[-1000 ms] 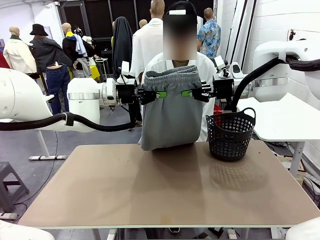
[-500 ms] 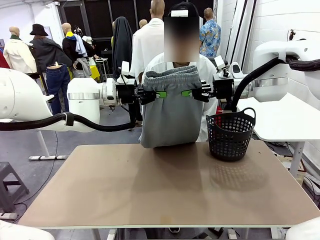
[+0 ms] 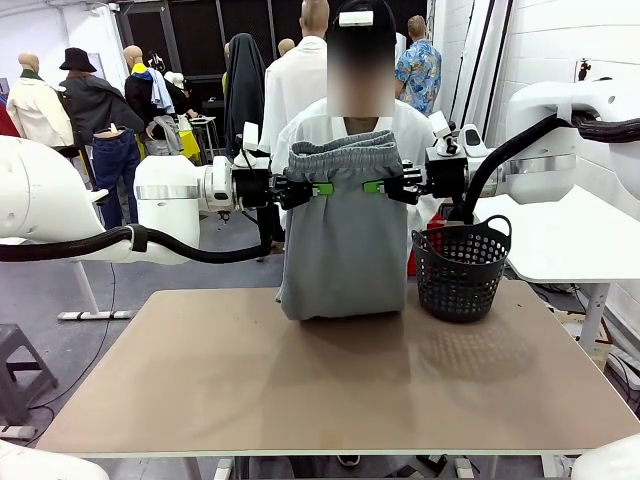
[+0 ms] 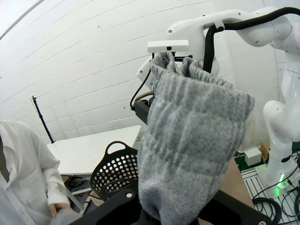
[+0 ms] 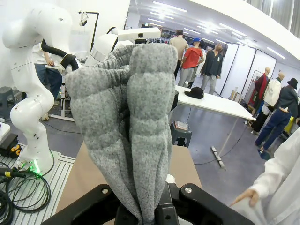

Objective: Fold the training pants.
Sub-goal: Release the ends of the Training pants and then grab the overlapped ends.

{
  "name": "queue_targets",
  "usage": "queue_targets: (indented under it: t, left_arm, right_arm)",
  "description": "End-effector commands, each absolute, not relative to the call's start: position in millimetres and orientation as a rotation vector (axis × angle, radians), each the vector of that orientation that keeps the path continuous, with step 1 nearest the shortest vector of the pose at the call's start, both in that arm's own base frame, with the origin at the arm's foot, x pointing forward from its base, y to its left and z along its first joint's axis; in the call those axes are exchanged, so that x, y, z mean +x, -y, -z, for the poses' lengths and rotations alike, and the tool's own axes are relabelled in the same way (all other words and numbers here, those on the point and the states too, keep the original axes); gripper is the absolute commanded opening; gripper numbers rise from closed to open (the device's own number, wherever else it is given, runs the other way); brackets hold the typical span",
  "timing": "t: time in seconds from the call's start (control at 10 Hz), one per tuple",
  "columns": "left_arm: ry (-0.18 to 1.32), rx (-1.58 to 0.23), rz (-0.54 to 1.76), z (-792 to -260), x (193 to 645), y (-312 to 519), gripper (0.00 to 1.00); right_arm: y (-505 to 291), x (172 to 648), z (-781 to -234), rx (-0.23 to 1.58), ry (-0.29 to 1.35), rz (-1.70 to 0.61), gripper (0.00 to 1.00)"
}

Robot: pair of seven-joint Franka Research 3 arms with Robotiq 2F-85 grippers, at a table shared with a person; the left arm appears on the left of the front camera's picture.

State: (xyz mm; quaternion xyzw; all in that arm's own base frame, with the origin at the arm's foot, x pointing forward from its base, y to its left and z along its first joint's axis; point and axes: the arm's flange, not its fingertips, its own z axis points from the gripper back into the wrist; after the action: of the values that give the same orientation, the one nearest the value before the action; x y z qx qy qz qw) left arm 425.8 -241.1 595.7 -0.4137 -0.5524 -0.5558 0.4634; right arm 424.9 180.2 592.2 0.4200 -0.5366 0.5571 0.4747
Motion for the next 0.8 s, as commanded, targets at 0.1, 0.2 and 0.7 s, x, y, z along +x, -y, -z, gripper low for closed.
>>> queue_targets:
  t: [0.1,0.2,0.7]
  left_arm:
    - [1.362,-1.028,1.374,-598.4,423.2,240.0,0.00]
    - [1.362,-1.028,1.374,-598.4,423.2,240.0,0.00]
    - [1.362,-1.028,1.374,-598.4,423.2,240.0,0.00]
  right_arm:
    - [-182.0,423.4,-594.0,1.030,1.322,-1.367,0.00]
    - [-182.0,423.4,-594.0,1.030,1.322,-1.367,0.00]
    - [-182.0,423.4,-594.0,1.030,1.322,-1.367,0.00]
